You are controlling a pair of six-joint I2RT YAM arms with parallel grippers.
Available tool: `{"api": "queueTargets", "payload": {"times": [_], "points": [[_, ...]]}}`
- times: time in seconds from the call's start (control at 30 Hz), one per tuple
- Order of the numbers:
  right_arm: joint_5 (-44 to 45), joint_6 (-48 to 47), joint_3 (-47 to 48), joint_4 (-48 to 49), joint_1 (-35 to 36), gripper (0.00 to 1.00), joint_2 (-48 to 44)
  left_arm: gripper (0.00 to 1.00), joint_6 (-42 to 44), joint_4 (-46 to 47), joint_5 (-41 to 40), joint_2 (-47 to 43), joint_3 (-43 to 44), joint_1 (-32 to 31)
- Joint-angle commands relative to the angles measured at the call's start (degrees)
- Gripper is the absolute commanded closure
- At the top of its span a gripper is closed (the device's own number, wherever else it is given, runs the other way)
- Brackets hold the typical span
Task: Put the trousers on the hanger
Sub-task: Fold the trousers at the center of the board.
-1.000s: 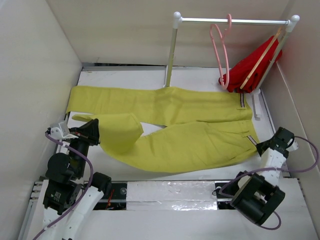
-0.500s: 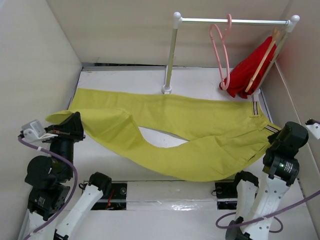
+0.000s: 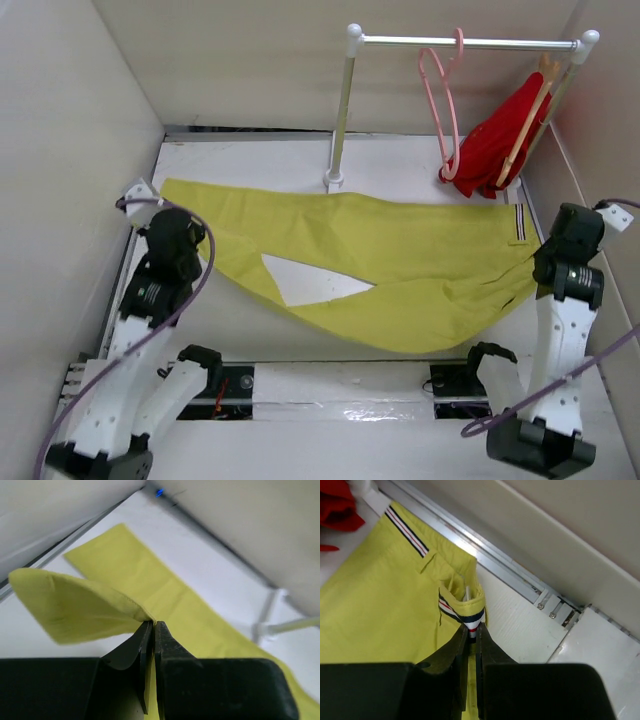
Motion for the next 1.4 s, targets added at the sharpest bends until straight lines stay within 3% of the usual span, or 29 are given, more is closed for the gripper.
{"api": "queueTargets", "payload": {"times": [0.0, 0.07, 0.1, 0.13, 0.3, 0.43, 0.57, 0.7, 0.83, 0.93, 1.27, 1.37], "points": [[-1.32, 0.56, 5.43, 7.94, 0.39, 1.0, 5.12, 1.0, -1.71, 3.92, 1.83, 10.74, -0.61, 7.96], [-3.18, 1.88, 7.89, 7.78, 0.91, 1.0, 11.0, 1.0, -2.84, 1.83, 10.93, 17.0, 1.41, 15.86], [-3.53, 2.32, 10.51, 5.68, 0.91, 1.0, 13.29, 1.0, -3.63, 2.17, 14.39, 21.38, 1.16, 24.69], [-3.79, 2.5, 11.23, 5.31, 0.91, 1.0, 17.48, 1.0, -4.77, 1.92, 15.99, 23.17, 0.81, 27.04], [-2.65, 1.97, 13.87, 5.22, 1.44, 1.0, 25.51, 1.0, -11.54, -1.85, 5.82, 28.35, -0.78, 30.05], [-4.14, 2.41, 18.78, 5.22, 0.04, 1.0, 32.37, 1.0, -13.83, -9.14, 3.45, 38.63, 6.84, 33.56], [-3.62, 2.93, 22.3, 6.36, -0.66, 1.0, 39.48, 1.0, -14.71, -15.13, -2.25, 48.65, 20.8, 33.57], [-7.13, 4.6, 22.93, 10.31, -2.07, 1.0, 44.06, 1.0, -15.94, -18.65, -5.43, 60.16, 29.18, 33.57], [-9.59, 5.13, 23.28, 16.81, -2.6, 1.0, 47.74, 1.0, -11.39, -12.52, -5.18, 63.52, 33.75, 32.96], [-8.72, 4.96, 27.65, 15.34, -2.6, 1.0, 50.92, 1.0, -5.68, -6.8, -3.77, 66.24, 37.0, 31.64], [-8.1, 1.62, 31.8, 18.76, -1.99, 1.0, 59.27, 1.0, 3.03, -8.73, -7.11, 84.52, 59.15, 27.94], [-7.84, 1.53, 32.51, 19.28, -1.38, 1.0, 61.03, 0.93, 5.14, -7.76, -7.72, 89.09, 63.8, 26.72]]}}
